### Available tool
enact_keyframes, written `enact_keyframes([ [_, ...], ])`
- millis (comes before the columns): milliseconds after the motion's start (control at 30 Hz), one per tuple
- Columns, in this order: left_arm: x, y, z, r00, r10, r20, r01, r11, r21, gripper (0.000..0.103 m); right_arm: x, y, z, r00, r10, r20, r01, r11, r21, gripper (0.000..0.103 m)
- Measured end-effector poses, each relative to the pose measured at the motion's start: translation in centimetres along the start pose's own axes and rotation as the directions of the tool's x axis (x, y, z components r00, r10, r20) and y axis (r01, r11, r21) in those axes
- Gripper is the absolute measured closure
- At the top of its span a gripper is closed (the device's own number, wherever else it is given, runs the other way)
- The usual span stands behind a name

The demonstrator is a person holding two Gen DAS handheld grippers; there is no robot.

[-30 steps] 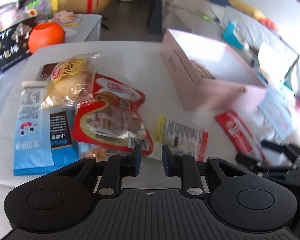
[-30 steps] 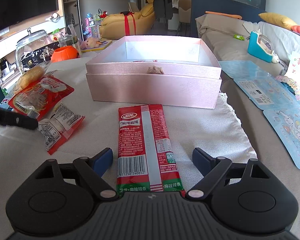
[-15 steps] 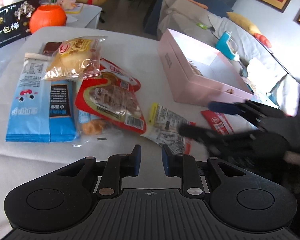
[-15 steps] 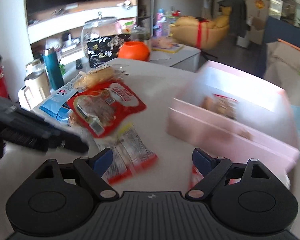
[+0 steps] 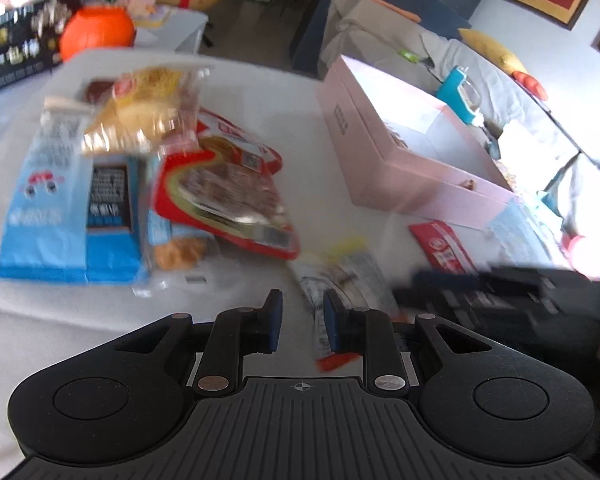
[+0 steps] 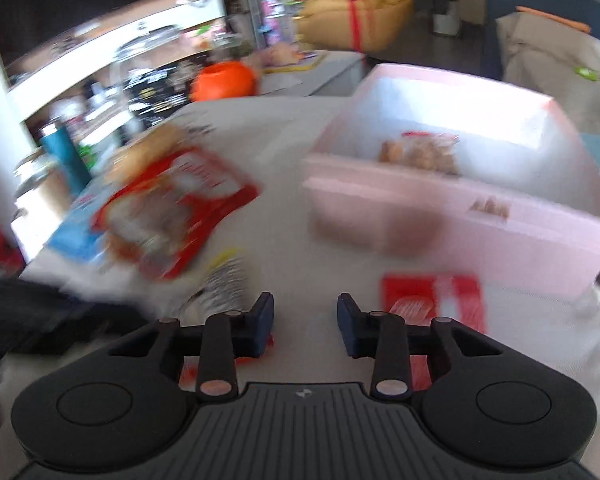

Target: Organize snacks

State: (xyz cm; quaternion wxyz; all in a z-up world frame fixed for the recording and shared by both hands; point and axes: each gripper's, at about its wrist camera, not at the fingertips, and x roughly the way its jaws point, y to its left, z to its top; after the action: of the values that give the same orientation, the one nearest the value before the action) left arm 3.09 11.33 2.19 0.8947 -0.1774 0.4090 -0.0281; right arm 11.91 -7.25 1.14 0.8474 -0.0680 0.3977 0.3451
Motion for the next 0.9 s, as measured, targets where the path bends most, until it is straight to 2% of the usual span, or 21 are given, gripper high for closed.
enact_keyframes([
  [100,-0.5,-1.0,0.1,0.998,0.054,0.036,-0.056,0.996,0.068,0.077,-2.0,-0.3,-1.7,1.0,0.018,0.009,-0.018,1.0,-0.007,0.069],
  [133,-0.7,-1.4,0.1,0.998,0.053,0.044,-0.057,0.995,0.084,0.077,-2.6,-0.6,-2.2,1.0,0.003,0.022,-0.003,1.0,0.005,0.065],
  [167,-0.9,-1.8,0.1,0.998,0.042,0.047,-0.046,0.994,0.095,0.077,-3.2,-1.2,-2.7,0.998,-0.038,0.045,0.037,0.999,0.019,0.061],
  [200,-1.0,-2.2,0.1,0.999,0.028,0.043,-0.033,0.994,0.103,0.077,-3.9,-1.7,-3.1,0.993,-0.091,0.078,0.089,0.995,0.037,0.047],
  [233,-0.9,-2.7,0.2,0.999,0.019,0.035,-0.023,0.993,0.114,0.077,-4.5,-2.3,-3.5,0.983,-0.146,0.116,0.14,0.989,0.057,0.034],
  [267,-0.7,-3.3,0.1,0.999,0.014,0.029,-0.018,0.991,0.131,0.077,-5.1,-2.9,-3.9,0.966,-0.205,0.155,0.195,0.978,0.076,0.03],
  [367,0.2,-5.9,-0.2,1.0,0.027,0.012,-0.029,0.975,0.22,0.076,-5.4,-4.7,-5.0,0.903,-0.382,0.196,0.359,0.923,0.141,0.028],
  [400,0.6,-6.9,-0.3,0.999,0.051,0.011,-0.052,0.963,0.265,0.075,-5.4,-5.5,-5.2,0.897,-0.399,0.191,0.37,0.913,0.172,0.028],
  [500,1.8,-9.3,-0.9,0.992,0.123,0.021,-0.123,0.92,0.373,0.072,-5.2,-6.8,-5.5,0.915,-0.367,0.167,0.326,0.918,0.226,0.028],
  [567,2.3,-10.2,-1.1,0.99,0.138,0.021,-0.135,0.904,0.406,0.066,-5.3,-6.8,-5.5,0.913,-0.366,0.181,0.323,0.918,0.229,0.028],
  [600,2.6,-10.6,-1.2,0.991,0.131,0.015,-0.126,0.903,0.411,0.062,-5.1,-6.9,-5.5,0.914,-0.365,0.175,0.323,0.918,0.229,0.027],
  [667,2.8,-10.9,-1.3,0.994,0.111,-0.001,-0.101,0.906,0.41,0.041,-4.9,-7.1,-5.6,0.918,-0.364,0.156,0.324,0.917,0.232,0.027],
  [733,3.0,-11.1,-1.3,0.996,0.091,-0.017,-0.076,0.909,0.41,0.031,-4.8,-7.2,-5.5,0.92,-0.362,0.151,0.321,0.916,0.241,0.025],
  [900,2.9,-11.0,-1.4,0.996,0.083,-0.014,-0.07,0.908,0.413,0.029,-4.4,-7.2,-5.2,0.922,-0.363,0.136,0.32,0.911,0.261,0.02],
])
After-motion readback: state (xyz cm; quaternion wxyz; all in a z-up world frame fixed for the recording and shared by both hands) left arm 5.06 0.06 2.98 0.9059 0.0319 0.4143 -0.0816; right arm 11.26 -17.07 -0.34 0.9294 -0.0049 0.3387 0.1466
